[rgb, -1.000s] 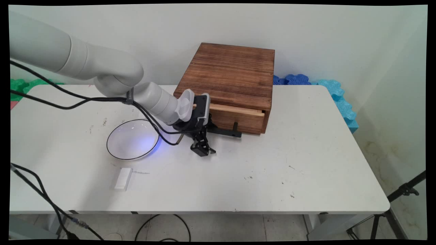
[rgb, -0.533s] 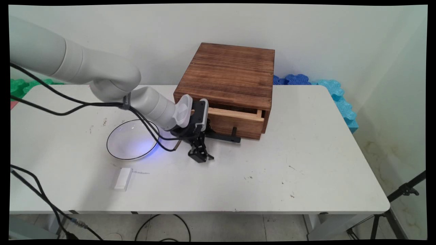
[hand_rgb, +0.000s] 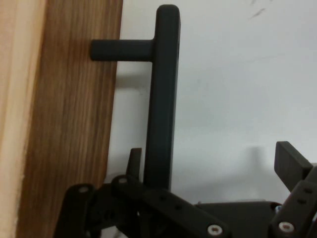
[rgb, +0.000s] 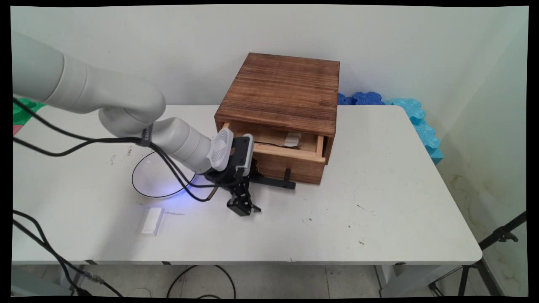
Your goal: Open the drawer
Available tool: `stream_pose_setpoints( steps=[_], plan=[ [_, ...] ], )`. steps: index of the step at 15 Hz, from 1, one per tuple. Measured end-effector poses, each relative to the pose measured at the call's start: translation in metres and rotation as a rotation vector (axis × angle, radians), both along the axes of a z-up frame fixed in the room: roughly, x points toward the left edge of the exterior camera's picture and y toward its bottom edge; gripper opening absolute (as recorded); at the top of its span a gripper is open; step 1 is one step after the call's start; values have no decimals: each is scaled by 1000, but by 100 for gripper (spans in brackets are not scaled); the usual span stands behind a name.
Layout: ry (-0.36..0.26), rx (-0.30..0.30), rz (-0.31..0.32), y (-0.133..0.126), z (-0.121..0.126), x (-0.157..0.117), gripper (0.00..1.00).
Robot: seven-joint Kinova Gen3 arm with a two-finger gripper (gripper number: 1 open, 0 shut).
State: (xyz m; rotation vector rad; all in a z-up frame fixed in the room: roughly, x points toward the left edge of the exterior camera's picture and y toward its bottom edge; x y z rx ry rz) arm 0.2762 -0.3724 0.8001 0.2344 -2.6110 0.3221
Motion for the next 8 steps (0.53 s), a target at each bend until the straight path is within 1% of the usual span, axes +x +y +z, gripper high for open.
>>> stream_pose_setpoints(
  steps=[8],
  plan=[
    [10,28,-29,35,7,-5,100]
  ],
)
